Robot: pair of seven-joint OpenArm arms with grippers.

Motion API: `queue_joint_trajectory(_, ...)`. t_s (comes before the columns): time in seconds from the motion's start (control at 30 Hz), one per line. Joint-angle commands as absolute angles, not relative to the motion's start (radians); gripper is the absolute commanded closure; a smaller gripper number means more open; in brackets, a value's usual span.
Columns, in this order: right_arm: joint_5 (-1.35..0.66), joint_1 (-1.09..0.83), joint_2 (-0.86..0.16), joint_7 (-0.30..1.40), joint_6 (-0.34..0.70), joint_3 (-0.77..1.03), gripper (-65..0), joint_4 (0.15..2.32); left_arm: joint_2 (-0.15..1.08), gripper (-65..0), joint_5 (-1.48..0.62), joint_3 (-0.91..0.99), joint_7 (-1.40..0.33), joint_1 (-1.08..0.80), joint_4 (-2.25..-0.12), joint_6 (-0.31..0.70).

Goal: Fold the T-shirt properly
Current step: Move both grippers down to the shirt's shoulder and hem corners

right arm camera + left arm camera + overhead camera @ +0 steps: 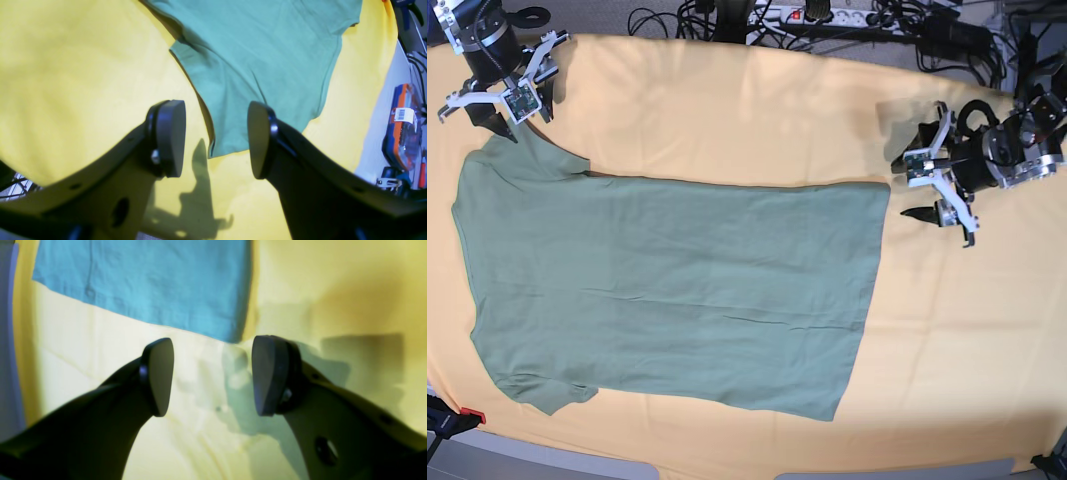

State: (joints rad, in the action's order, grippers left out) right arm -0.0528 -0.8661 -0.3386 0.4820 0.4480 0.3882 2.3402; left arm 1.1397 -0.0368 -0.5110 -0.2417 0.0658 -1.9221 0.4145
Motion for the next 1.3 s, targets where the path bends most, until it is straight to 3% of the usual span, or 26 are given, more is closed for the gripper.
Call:
queue_joint_trajectory(0.0, -0.053, -0.872, -0.349, 0.464, 0.436, 0.394, -31.9, 2.356, 1.158, -37.5, -0.022, -0.543, -0.216, 0.123, -1.916, 0.393)
queue_joint_trajectory(0.3, -0.052, -0.872, -0.349, 0.464, 0.436, 0.394, -31.9, 2.356, 1.053, -37.5, 0.056, -0.883, -0.209, 0.381, -1.742, 0.400)
queue_joint_trajectory(0.4, -0.052, -0.872, -0.349, 0.464, 0.436, 0.395, -31.9, 2.356, 1.029, -34.7, 0.080, -0.944, -0.210, 0.429, -1.723, 0.400)
queue_joint_trajectory(0.47, -0.044, -0.872, -0.350, 0.464, 0.435, 0.395, -31.9, 2.356, 1.023, -26.9, 0.078, -0.963, -0.210, 0.450, -1.723, 0.399)
queue_joint_trajectory(0.63, -0.045, -0.849, -0.393, 0.403, 0.443, 0.395, -31.9, 2.329, 1.014, 0.0, 0.062, -0.964, -0.222, 0.483, -1.723, 0.343)
queue_joint_trajectory(0.87, -0.065, -0.764, -0.492, 0.392, 0.500, 0.393, -31.9, 2.143, 1.017, 0.0, 0.012, -0.964, -0.269, 0.513, -1.724, 0.310)
queue_joint_trajectory(1.27, -0.054, -0.637, -0.559, 0.392, 0.469, 0.393, -31.9, 1.923, 1.015, 0.0, -0.016, -0.964, -0.270, 0.513, -1.726, 0.314)
